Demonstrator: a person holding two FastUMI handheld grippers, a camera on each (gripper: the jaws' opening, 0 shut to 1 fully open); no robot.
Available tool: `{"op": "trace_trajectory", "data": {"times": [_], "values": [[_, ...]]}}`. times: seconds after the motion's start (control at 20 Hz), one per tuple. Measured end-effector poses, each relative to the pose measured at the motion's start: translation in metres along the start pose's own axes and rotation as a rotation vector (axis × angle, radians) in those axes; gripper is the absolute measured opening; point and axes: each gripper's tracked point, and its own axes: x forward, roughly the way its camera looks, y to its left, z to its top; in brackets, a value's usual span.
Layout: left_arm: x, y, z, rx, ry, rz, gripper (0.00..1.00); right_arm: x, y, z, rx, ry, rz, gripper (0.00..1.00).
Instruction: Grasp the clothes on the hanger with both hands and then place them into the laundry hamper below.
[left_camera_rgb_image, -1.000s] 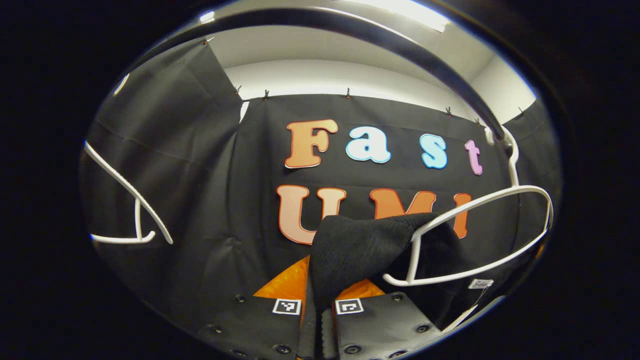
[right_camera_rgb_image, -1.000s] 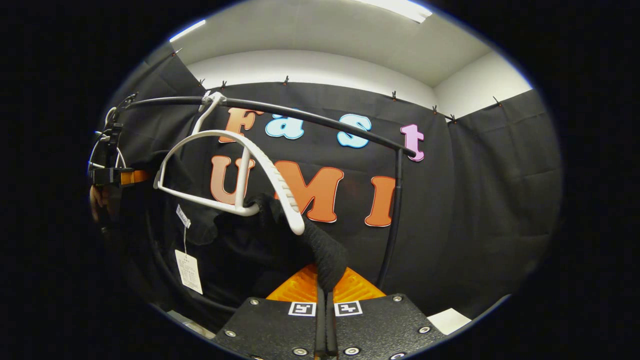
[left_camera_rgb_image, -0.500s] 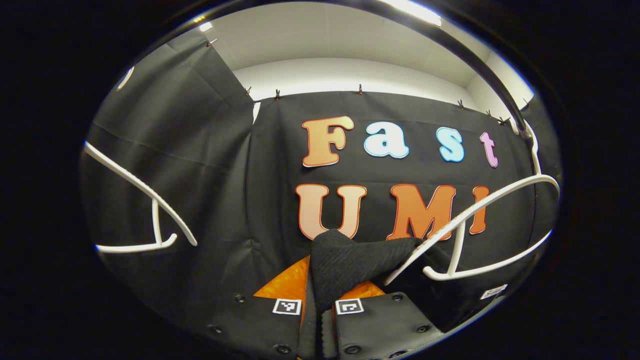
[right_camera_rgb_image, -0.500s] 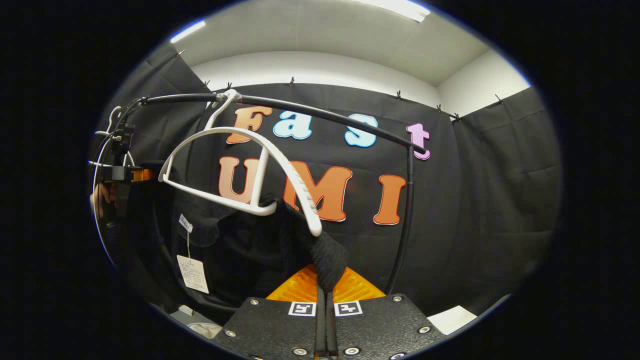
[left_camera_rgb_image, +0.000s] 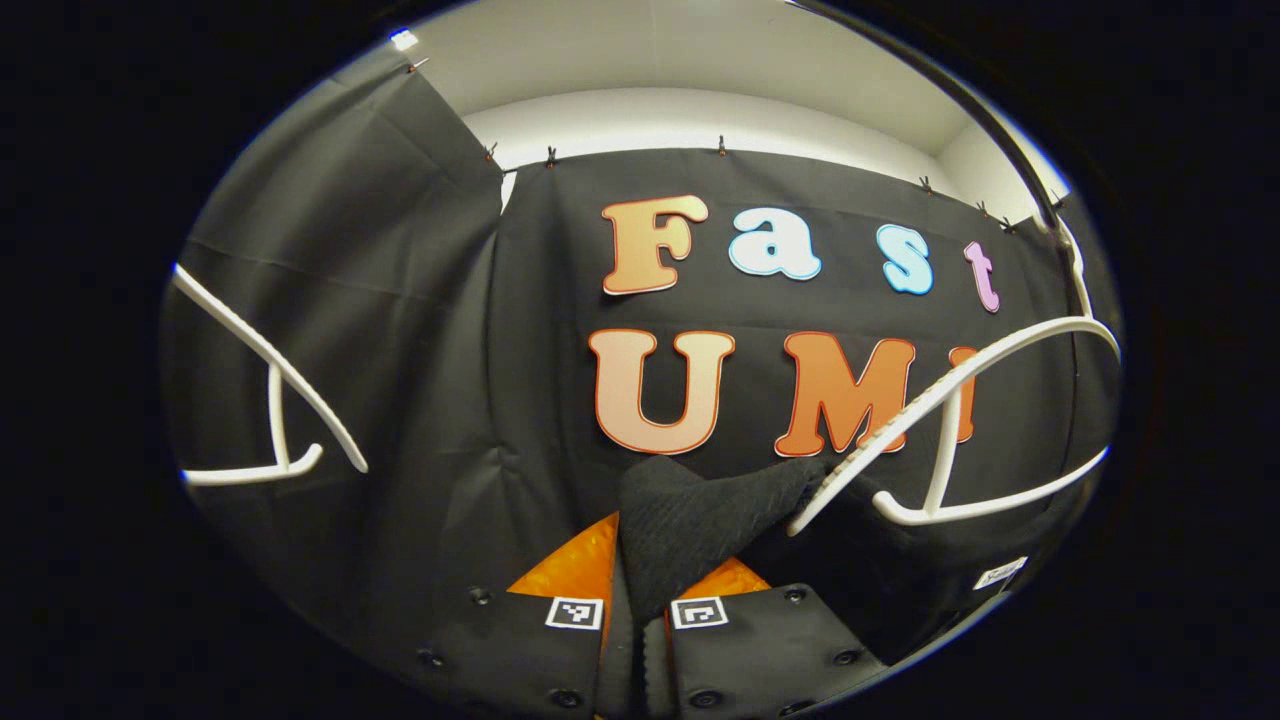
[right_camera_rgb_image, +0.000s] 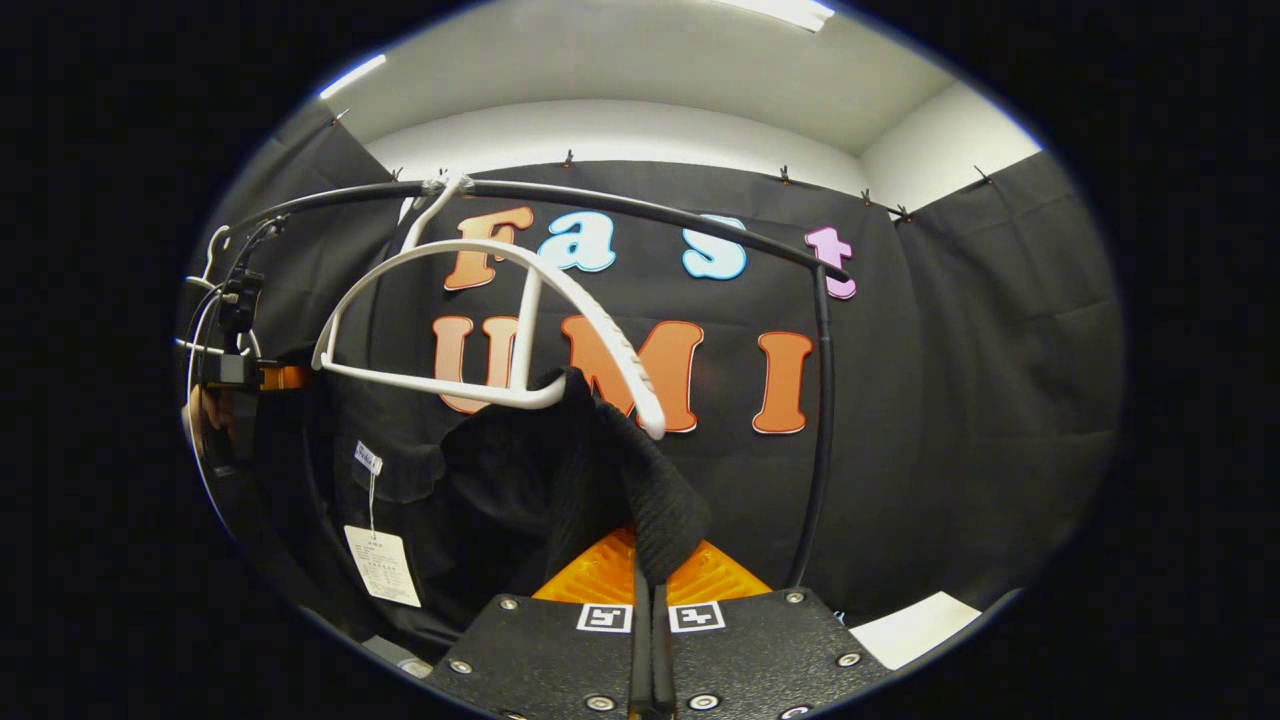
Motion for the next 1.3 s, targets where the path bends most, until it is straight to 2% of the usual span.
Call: {"op": "trace_trajectory", "data": {"times": [0.2, 0.3, 0.55, 0.8, 0.95, 1.1, 1.3], "values": [[0.016, 0.003, -0.034, -0.051, 0.095, 0.006, 0.08, 0.008, -0.015, 0.001, 0.047, -0.012, -0.034, 0.00], [0.013, -0.002, -0.046, -0.083, 0.100, -0.008, 0.11, 0.003, -0.014, -0.010, 0.014, -0.003, -0.036, 0.00], [-0.025, -0.010, -0.063, -0.046, 0.088, -0.033, 0.11, -0.016, 0.018, -0.043, -0.075, 0.043, 0.033, 0.00], [-0.068, -0.012, -0.073, 0.047, 0.085, -0.053, 0.11, -0.034, 0.070, -0.064, -0.089, 0.082, 0.120, 0.00], [-0.093, -0.003, -0.084, 0.053, 0.098, -0.050, 0.14, -0.044, 0.105, -0.077, -0.076, 0.100, 0.184, 0.00], [-0.118, 0.017, -0.102, 0.054, 0.110, -0.006, 0.11, -0.058, 0.144, -0.094, -0.054, 0.131, 0.250, 0.00], [-0.149, 0.044, -0.153, 0.073, 0.170, 0.042, 0.11, -0.075, 0.191, -0.135, -0.022, 0.213, 0.316, 0.00]]}}
